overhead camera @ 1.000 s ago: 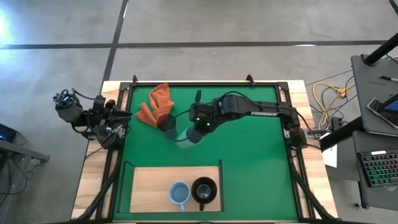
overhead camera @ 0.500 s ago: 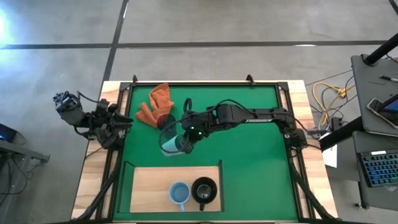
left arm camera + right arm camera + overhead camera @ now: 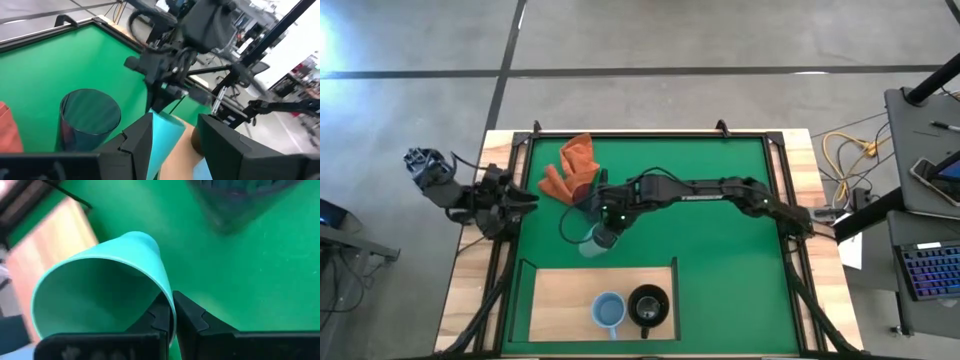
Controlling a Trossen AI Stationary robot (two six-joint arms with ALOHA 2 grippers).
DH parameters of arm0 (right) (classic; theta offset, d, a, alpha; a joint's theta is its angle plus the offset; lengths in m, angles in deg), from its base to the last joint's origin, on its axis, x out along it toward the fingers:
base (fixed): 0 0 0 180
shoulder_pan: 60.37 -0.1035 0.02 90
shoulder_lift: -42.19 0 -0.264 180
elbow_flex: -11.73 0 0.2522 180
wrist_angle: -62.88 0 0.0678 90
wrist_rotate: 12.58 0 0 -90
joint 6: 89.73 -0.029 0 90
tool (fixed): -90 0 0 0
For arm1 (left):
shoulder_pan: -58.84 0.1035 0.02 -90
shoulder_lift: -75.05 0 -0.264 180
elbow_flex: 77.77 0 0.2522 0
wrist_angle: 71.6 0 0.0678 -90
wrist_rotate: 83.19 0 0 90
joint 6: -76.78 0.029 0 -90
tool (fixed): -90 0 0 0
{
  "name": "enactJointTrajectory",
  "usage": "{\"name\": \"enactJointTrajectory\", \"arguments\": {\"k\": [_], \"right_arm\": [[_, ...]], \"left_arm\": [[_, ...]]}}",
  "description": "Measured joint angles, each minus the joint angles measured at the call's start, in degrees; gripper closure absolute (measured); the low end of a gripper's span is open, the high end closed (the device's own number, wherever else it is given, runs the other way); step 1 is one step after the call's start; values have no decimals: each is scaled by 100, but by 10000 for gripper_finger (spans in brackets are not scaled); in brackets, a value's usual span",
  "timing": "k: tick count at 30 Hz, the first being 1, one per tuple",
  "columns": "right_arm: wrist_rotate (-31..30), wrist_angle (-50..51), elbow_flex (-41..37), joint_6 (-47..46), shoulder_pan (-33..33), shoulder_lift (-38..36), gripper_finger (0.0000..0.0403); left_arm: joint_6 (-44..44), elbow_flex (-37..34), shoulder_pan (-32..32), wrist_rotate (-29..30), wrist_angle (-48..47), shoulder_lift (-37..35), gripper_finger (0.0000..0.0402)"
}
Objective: Stack small to large cups/mugs on shelf
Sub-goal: Put the green cup on the shelf
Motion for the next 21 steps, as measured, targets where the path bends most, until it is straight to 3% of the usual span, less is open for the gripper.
{"name": "enactJointTrajectory", "arguments": {"k": [9, 21], "right_arm": [[32, -121, 13, 37, 4, 175, 362], [-5, -358, 13, 39, 109, 169, 284]], "left_arm": [[-2, -2, 0, -3, -8, 535, 260], [-246, -8, 37, -654, -314, 1185, 260]]}}
